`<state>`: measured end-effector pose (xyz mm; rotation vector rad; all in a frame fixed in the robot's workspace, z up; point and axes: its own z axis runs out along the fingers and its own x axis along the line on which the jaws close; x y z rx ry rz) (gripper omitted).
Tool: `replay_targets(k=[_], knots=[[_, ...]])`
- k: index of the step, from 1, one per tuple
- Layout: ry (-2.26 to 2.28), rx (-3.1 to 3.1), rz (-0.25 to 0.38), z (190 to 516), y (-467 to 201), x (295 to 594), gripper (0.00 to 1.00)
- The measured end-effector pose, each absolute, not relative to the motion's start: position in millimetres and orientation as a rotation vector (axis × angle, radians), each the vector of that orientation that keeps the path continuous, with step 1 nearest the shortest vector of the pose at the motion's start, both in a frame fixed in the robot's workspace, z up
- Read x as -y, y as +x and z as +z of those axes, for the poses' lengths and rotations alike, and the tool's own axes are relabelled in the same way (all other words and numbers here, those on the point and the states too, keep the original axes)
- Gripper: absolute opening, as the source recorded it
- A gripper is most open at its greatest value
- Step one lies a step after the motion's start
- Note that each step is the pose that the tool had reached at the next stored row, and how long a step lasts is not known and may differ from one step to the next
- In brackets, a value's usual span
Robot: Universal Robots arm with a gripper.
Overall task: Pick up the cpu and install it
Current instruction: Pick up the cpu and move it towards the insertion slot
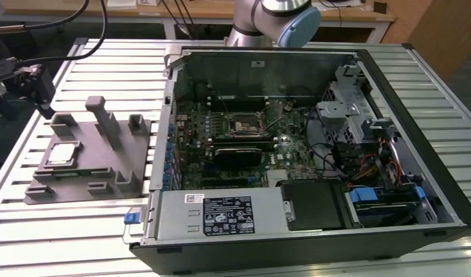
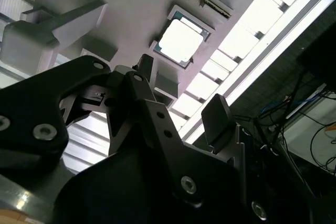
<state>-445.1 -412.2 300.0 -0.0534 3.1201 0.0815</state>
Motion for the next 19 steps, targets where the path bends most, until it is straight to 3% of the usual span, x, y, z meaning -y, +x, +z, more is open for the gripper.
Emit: replay_targets(k=[19], knots=[[-0.068, -3.126, 0.082, 271.7, -439.3, 413.7, 0.64]])
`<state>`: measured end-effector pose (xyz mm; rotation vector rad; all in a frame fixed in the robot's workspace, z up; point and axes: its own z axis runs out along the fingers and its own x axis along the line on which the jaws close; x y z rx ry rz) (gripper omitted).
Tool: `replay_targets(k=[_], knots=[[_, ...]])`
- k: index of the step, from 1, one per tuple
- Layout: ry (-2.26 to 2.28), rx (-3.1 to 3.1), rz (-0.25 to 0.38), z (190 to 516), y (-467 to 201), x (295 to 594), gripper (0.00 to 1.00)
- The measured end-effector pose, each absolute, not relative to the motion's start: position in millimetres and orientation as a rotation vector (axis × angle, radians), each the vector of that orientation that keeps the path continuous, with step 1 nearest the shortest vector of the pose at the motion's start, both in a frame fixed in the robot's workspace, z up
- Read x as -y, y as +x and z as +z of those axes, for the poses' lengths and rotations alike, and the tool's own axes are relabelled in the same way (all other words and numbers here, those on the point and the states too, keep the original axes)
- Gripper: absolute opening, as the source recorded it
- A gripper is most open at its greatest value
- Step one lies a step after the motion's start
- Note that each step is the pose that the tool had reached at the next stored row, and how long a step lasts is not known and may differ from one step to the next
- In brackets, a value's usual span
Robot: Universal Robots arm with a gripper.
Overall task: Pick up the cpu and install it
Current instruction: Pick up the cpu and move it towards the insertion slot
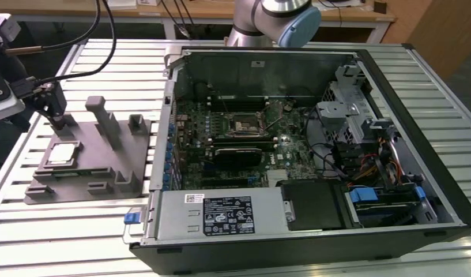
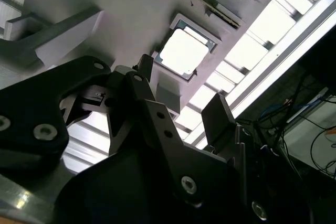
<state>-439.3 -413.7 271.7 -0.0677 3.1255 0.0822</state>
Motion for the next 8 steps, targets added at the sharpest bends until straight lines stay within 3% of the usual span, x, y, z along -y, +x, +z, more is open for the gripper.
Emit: replay_targets(k=[8], knots=[[-0.071, -3.127, 0.083, 262.1, -438.9, 413.7, 0.64]])
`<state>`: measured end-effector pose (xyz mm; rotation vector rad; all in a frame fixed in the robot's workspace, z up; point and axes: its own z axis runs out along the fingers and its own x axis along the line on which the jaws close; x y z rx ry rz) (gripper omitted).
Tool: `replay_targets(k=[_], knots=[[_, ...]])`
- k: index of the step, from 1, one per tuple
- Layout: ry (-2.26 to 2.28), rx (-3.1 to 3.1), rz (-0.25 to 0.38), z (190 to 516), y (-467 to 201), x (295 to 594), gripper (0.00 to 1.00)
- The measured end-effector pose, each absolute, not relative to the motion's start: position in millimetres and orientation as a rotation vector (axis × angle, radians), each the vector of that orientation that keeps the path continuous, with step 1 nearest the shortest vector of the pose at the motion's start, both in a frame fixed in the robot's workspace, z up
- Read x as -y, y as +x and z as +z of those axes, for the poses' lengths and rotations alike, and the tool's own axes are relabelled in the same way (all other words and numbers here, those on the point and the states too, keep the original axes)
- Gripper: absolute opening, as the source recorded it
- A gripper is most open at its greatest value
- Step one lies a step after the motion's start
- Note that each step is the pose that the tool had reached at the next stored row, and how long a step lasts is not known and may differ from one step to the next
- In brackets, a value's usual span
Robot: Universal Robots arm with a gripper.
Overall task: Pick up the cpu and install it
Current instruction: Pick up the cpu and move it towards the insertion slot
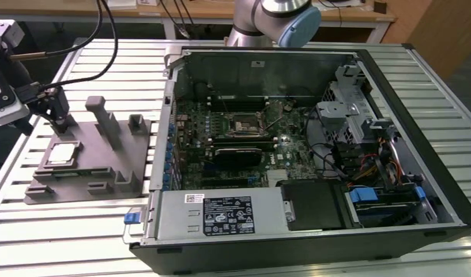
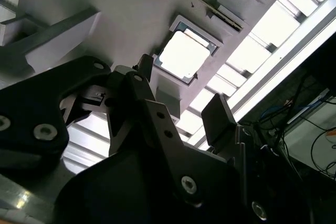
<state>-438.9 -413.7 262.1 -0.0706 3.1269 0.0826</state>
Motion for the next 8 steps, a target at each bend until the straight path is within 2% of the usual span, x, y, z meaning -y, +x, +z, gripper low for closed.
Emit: replay_targets(k=[8], knots=[[-0.07, -3.138, 0.083, 248.4, -437.8, 413.3, 0.64]])
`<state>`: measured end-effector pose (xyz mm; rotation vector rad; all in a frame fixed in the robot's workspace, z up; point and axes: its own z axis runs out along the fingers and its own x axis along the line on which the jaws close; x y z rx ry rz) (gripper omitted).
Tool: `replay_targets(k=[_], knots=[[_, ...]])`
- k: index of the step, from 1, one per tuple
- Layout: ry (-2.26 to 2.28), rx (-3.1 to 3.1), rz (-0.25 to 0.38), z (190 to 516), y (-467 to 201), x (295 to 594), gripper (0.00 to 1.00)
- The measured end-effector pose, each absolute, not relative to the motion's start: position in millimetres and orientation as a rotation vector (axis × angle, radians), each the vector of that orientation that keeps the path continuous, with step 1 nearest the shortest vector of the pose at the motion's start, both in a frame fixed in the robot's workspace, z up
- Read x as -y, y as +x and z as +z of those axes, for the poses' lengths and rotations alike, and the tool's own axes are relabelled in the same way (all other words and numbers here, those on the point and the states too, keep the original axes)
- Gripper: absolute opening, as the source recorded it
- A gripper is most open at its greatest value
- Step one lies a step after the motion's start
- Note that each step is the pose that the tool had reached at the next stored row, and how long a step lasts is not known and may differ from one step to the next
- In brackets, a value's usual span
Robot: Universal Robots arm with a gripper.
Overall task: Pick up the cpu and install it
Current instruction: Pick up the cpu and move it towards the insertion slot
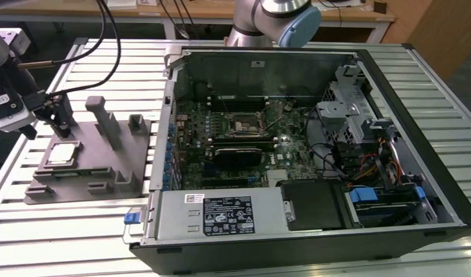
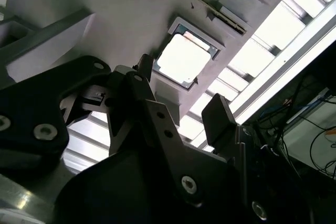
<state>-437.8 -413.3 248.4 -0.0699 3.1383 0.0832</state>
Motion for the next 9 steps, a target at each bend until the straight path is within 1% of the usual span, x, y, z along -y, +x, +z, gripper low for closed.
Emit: replay_targets(k=[9], knots=[[-0.069, -3.138, 0.083, 235.0, -437.8, 413.4, 0.64]])
